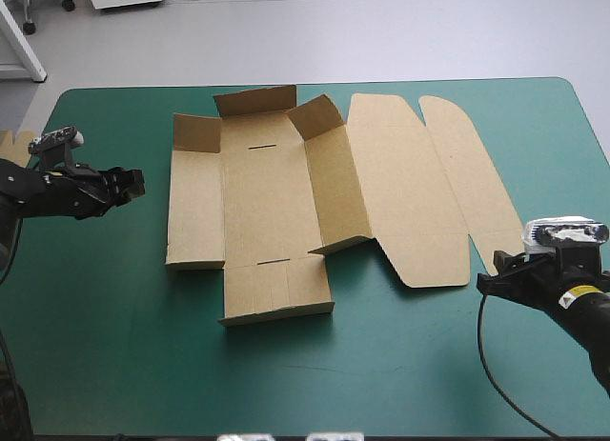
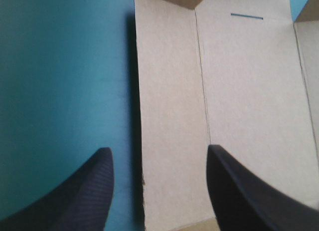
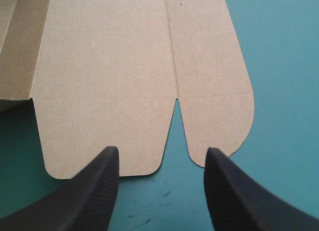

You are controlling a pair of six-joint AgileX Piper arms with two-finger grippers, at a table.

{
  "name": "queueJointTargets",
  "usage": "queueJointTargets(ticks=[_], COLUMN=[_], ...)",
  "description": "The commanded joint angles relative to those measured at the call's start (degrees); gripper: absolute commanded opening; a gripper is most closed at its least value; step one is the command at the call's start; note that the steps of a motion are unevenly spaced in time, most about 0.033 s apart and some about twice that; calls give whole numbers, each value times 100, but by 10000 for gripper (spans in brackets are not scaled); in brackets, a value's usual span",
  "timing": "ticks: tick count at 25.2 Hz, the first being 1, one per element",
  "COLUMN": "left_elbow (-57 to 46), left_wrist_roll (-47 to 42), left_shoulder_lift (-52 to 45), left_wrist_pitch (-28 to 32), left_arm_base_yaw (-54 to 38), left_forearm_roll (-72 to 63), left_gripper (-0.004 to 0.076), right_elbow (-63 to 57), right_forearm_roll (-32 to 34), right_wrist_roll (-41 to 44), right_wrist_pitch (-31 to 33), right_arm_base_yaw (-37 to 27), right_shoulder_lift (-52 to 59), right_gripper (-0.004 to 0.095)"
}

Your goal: Fold the box

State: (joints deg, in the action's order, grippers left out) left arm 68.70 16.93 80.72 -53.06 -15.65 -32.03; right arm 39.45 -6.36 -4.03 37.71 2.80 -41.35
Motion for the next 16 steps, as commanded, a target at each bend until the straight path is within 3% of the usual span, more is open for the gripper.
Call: queueJointTargets(ticks=[1,8,16], left_elbow=[187,64,-1084], left_wrist_roll=[709,1313,2473], left_shoulder_lift=[301,1140,1278], left_wrist_pitch=[-575,-853,-410], left_arm_base_yaw=[-530,-832,-939], left_forearm_roll=[-1126,-1358,-2629], left_gripper=[400,400,401], right_elbow=[250,252,446], right_forearm_roll=[-40,-50,-7], right_wrist_roll=[-54,-92,-135], right_wrist_pitch=[-279,-70,-13], right_arm_base_yaw=[-38,-38,-38], right_shoulder_lift=[-97,-132,-132], right_gripper=[501,502,519])
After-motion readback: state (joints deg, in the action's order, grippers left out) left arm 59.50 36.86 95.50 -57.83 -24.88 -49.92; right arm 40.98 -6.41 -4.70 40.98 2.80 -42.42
